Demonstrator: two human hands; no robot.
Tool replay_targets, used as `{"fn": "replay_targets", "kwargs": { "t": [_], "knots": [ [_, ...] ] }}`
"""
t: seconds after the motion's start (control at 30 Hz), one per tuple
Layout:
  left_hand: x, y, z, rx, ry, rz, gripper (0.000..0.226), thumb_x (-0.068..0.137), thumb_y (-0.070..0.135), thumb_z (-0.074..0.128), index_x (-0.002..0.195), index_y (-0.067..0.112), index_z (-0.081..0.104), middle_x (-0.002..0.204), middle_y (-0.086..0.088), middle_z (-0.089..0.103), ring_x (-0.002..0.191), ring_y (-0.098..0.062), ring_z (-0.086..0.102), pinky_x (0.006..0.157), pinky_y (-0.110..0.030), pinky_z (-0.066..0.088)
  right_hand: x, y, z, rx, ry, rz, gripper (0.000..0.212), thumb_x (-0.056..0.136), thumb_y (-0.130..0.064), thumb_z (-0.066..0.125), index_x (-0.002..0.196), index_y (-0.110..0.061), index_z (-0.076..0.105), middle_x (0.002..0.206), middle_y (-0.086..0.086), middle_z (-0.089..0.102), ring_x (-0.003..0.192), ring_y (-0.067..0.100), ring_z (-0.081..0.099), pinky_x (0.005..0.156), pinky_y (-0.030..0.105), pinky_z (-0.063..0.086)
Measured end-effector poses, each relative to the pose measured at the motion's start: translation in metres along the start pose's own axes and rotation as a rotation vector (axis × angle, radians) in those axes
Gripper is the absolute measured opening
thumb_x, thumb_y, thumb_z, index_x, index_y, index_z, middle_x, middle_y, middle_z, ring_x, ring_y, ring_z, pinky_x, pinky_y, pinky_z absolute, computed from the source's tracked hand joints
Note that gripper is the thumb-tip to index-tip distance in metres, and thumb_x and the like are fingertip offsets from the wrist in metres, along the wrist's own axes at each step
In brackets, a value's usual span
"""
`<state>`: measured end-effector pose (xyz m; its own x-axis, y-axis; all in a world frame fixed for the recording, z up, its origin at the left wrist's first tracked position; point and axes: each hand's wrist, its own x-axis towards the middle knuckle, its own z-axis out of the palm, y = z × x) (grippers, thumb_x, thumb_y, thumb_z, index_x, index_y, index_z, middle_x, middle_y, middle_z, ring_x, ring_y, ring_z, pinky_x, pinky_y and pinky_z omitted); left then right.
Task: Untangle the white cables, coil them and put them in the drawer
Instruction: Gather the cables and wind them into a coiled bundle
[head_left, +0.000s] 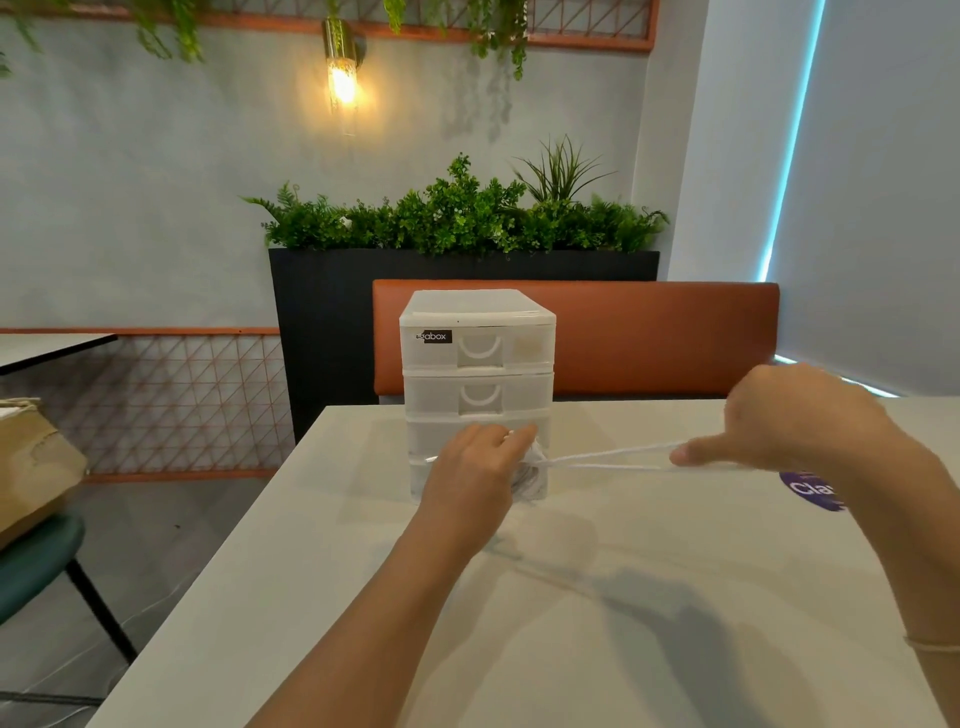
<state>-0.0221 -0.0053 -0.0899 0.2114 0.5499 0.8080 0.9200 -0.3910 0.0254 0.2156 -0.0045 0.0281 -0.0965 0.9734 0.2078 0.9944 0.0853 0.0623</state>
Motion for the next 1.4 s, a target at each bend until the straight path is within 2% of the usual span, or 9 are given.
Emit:
{"fn": "replay_targets", "kwargs": {
  "t": [0.17,0.33,0.5,0.57,0.73,0.83,0.97,1.17,1.4],
  "knots": [
    [-0.001,0.001,0.0,0.006,0.077,0.0,0.04,0.064,-0.001,0.058,0.102,0.013,0.057,0.067,-0.008,0.066,0.059,-0.026,0.061,0.052,-0.026,0.052,0.001,0.008,0.013,-0.16,-0.341,0.017,0.045,0.082,-0.05,0.063,0.053,-0.016,0.062,0.04,-0.008,0.058,0.045,0.003,0.053,0.061,0.017,0.046],
    [0.0,0.011,0.003,0.005,0.078,0.024,0.04,0.068,-0.002,0.051,0.104,0.015,0.052,0.064,-0.006,0.062,0.057,-0.025,0.058,0.052,-0.024,0.049,0.006,0.009,0.019,-0.253,-0.259,0.082,0.031,0.083,-0.048,0.062,0.092,-0.019,0.057,0.079,-0.006,0.054,0.085,0.015,0.058,0.08,0.026,0.048],
    [-0.004,0.015,0.005,0.068,-0.009,0.025,0.056,0.042,-0.011,0.085,0.095,0.003,0.071,0.066,-0.008,0.066,0.055,-0.024,0.061,0.051,-0.024,0.049,0.021,0.007,0.031,-0.215,-0.129,0.131,0.097,0.073,-0.061,0.065,0.145,-0.012,0.02,0.13,0.007,0.051,0.119,0.026,0.049,0.091,0.032,0.05],
    [-0.005,0.01,0.006,0.052,-0.006,0.025,0.057,0.042,-0.01,0.086,0.096,0.003,0.071,0.068,-0.008,0.068,0.057,-0.025,0.062,0.052,-0.025,0.05,0.027,0.009,0.034,-0.148,-0.057,0.137,0.094,0.07,-0.061,0.069,0.141,-0.015,0.028,0.129,0.009,0.051,0.119,0.028,0.048,0.091,0.035,0.05],
    [-0.006,0.006,-0.009,-0.096,-0.071,-0.124,0.03,0.075,0.005,0.068,0.104,0.006,0.069,0.09,-0.006,0.071,0.079,-0.024,0.066,0.066,-0.025,0.052,0.039,0.02,0.038,0.34,-0.079,-0.124,0.021,0.081,-0.04,0.069,0.085,-0.019,0.07,0.082,0.0,0.07,0.08,0.016,0.063,0.066,0.023,0.048],
    [-0.007,0.003,-0.014,-0.249,-0.202,-0.338,0.03,0.09,0.01,0.057,0.12,0.016,0.059,0.111,-0.001,0.063,0.093,-0.011,0.051,0.077,-0.012,0.035,0.037,0.031,0.041,0.939,-0.136,-0.214,0.01,0.079,-0.022,0.073,0.071,-0.016,0.073,0.058,-0.001,0.063,0.054,0.014,0.054,0.065,0.026,0.053],
    [-0.001,0.01,-0.015,-0.312,-0.241,-0.387,0.029,0.09,0.012,0.058,0.116,0.023,0.053,0.102,0.005,0.058,0.087,-0.01,0.051,0.074,-0.016,0.041,0.027,0.021,0.021,1.173,0.16,-0.371,0.014,0.08,-0.012,0.069,0.069,-0.021,0.073,0.053,-0.007,0.061,0.048,0.01,0.044,0.043,0.013,0.038],
    [0.0,0.024,-0.015,-0.293,-0.36,-0.283,0.027,0.091,0.017,0.057,0.117,0.022,0.052,0.11,0.0,0.06,0.092,-0.014,0.055,0.076,-0.02,0.045,0.018,-0.02,-0.009,1.05,0.418,-0.623,0.02,0.078,-0.018,0.071,0.07,-0.036,0.068,0.07,-0.013,0.066,0.073,0.004,0.058,0.066,0.015,0.045],
    [0.002,0.033,-0.023,-0.54,-0.392,-0.274,0.033,0.08,0.021,0.073,0.109,0.026,0.059,0.098,0.007,0.064,0.081,-0.008,0.06,0.077,-0.019,0.052,0.051,-0.043,0.008,1.154,0.602,-0.291,0.004,0.081,-0.03,0.07,0.077,-0.031,0.069,0.086,-0.005,0.068,0.088,0.012,0.061,0.085,0.034,0.05]
  ]
}}
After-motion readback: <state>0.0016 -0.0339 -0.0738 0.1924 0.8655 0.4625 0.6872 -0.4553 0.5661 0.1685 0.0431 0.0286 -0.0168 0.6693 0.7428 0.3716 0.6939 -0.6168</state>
